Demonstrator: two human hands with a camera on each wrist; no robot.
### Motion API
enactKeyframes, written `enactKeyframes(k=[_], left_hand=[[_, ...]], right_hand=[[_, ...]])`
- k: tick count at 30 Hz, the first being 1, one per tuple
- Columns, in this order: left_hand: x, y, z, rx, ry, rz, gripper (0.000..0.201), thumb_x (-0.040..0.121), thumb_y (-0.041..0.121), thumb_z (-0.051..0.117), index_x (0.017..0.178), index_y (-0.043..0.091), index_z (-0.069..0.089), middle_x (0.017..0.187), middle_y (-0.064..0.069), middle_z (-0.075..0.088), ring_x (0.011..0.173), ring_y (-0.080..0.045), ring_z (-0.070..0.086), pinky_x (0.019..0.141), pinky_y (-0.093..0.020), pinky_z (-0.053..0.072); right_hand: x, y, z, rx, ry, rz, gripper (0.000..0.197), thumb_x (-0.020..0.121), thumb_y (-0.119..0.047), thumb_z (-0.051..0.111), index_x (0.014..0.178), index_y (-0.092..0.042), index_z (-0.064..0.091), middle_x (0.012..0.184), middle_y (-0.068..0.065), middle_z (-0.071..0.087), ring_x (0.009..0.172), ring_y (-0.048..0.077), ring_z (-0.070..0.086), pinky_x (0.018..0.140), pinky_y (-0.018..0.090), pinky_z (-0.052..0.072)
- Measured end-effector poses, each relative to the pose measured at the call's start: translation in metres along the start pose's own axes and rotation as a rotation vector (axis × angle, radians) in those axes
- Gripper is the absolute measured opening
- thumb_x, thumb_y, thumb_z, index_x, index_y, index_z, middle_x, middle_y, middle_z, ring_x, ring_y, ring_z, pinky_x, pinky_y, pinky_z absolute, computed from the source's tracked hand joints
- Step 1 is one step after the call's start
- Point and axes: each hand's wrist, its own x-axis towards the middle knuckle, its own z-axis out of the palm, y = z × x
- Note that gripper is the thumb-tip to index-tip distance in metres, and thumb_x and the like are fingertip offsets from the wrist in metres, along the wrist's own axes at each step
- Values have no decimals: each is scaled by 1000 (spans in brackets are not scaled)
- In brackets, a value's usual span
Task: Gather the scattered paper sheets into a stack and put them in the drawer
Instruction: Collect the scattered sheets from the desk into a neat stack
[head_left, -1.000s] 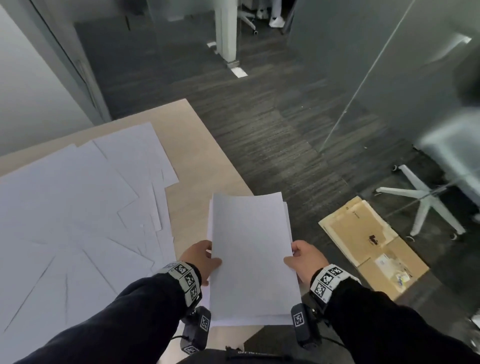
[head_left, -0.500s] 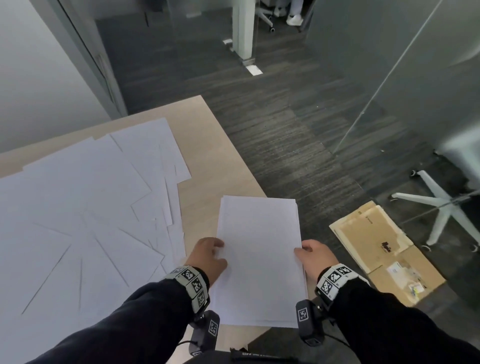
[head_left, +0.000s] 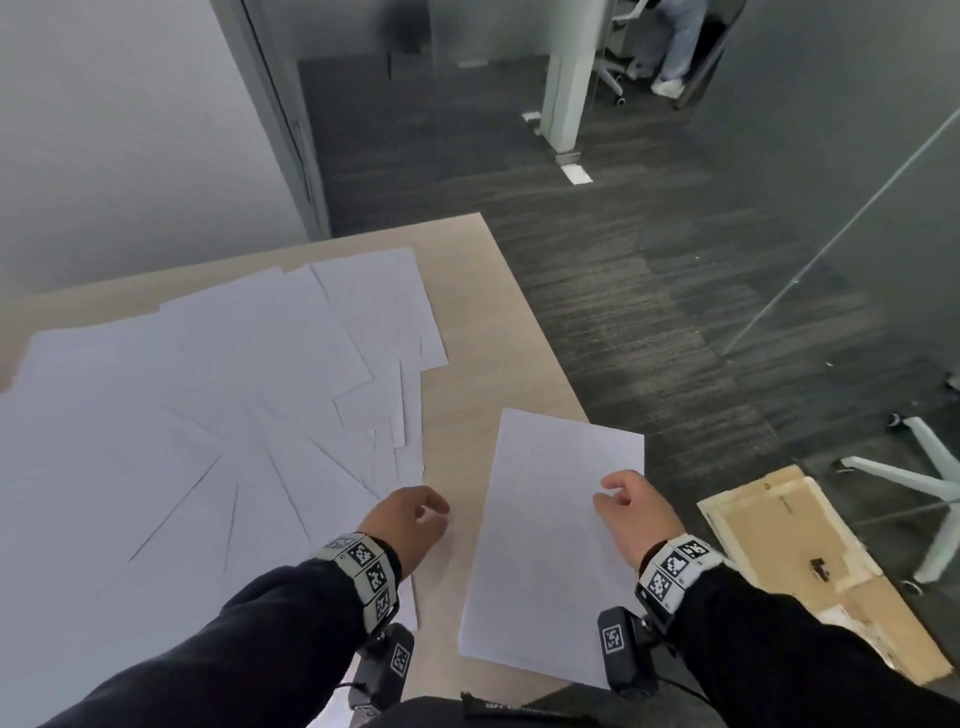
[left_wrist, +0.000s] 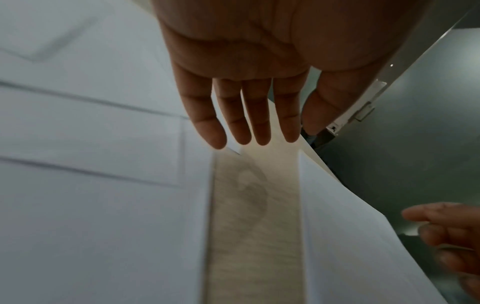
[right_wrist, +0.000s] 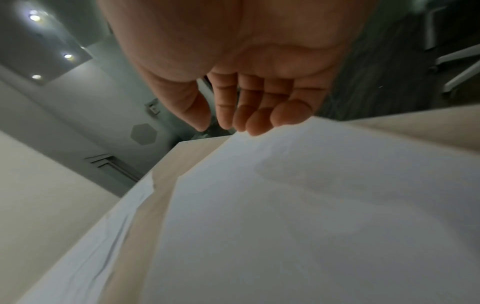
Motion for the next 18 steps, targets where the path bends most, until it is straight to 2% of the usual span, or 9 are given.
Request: enactKeyframes(k=[2, 4, 7, 11, 13, 14, 16, 18], left_hand=[[-11, -18, -24, 6, 54, -39, 13, 92, 26, 55, 89, 37, 61, 99, 12, 62, 79, -4, 56, 70, -23, 43], [-24, -38, -48, 10, 127, -82, 16, 93, 23, 53, 88, 36, 61, 92, 13, 64, 76, -2, 56, 68, -20, 41], [-47, -76, -79, -31, 240, -158, 15, 92, 22, 55, 91, 35, 63, 95, 13, 65, 89, -7, 60, 73, -20, 41], [-77, -140, -101, -14, 349, -250, 16, 88, 27, 63, 101, 36, 63, 120, 10, 57, 110, -9, 54, 92, -24, 41], [-91, -168, -108, 68, 348, -289, 34, 84, 36, 67, 118, 36, 60, 139, 8, 48, 128, -15, 46, 104, -31, 39], [-97, -180, -110, 131, 314, -322, 50, 81, 45, 69, 128, 39, 53, 150, 9, 37, 138, -17, 35, 110, -37, 36], [-108, -204, -113, 275, 200, -377, 87, 70, 67, 68, 145, 49, 28, 162, 13, 6, 150, -18, 8, 116, -48, 25], [-114, -225, -111, 393, 94, -385, 115, 56, 80, 66, 147, 55, 1, 161, 14, -19, 150, -19, -12, 118, -53, 13]], right_hand=[[1, -25, 16, 25, -71, -61, 10, 89, -33, 58, 97, -28, 60, 96, -3, 64, 81, 15, 63, 76, 30, 49], [-2, -53, 37, 52, -160, -114, 7, 89, -32, 56, 90, -28, 62, 88, -3, 68, 74, 15, 66, 72, 30, 52], [-13, -93, 77, 49, -291, -183, 11, 90, -30, 56, 87, -23, 64, 84, 1, 70, 68, 14, 65, 66, 29, 51], [-30, -126, 134, 38, -409, -189, 11, 89, -26, 58, 94, -18, 65, 88, 3, 68, 75, 16, 64, 65, 32, 52], [-34, -134, 157, 19, -396, -150, 21, 88, -27, 59, 107, -20, 63, 100, 0, 65, 88, 19, 62, 82, 38, 56], [-35, -137, 167, -3, -375, -124, 28, 88, -27, 59, 114, -21, 60, 108, 0, 62, 93, 19, 61, 89, 42, 54], [-39, -142, 182, -40, -329, -82, 37, 88, -26, 58, 124, -21, 55, 120, 2, 57, 99, 21, 58, 92, 38, 51], [-43, -143, 194, -50, -281, -64, 41, 88, -24, 57, 129, -19, 52, 129, 6, 52, 106, 23, 56, 89, 31, 43]])
